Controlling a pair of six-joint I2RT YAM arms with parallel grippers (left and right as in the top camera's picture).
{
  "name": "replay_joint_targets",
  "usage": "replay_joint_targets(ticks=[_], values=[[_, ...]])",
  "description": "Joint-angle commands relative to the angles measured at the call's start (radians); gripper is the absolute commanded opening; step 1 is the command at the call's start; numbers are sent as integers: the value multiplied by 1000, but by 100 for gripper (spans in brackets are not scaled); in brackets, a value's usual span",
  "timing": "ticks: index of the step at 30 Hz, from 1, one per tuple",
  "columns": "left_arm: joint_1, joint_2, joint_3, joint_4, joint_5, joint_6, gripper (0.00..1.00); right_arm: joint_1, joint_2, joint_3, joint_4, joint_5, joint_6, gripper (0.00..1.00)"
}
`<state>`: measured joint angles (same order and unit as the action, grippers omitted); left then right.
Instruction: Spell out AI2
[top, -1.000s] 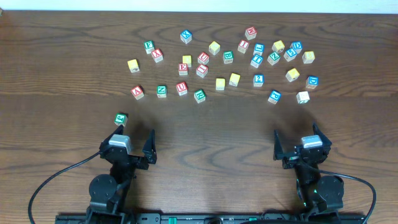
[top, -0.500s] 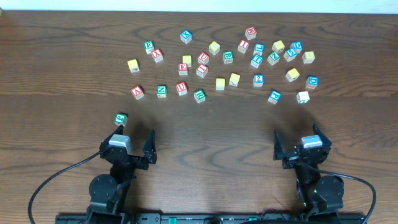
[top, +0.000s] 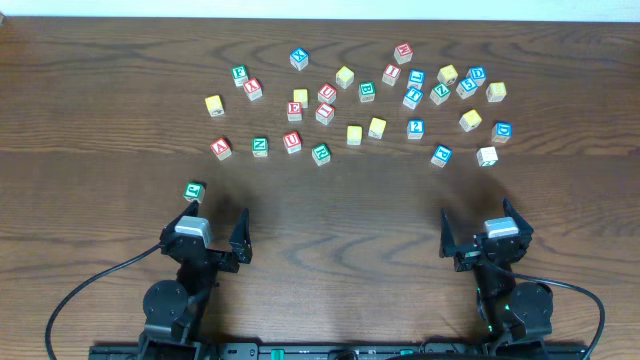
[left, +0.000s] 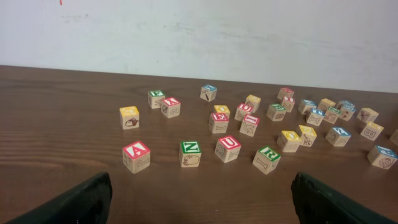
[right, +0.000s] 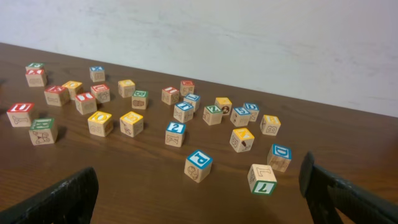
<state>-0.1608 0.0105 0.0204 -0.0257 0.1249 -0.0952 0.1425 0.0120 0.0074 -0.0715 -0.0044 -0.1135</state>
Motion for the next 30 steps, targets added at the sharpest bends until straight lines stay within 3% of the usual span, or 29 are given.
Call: replay_joint_targets(ticks=[1,17,30], values=[[3,-6,-16,-35,14,16,90,-8,-5,-2,-4,5,11,99],[3,-6,-16,-33,14,16,90,-8,-5,-2,-4,5,11,99],[3,-6,-4,57,50,16,90,-8,-5,-2,-4,5,11,99]])
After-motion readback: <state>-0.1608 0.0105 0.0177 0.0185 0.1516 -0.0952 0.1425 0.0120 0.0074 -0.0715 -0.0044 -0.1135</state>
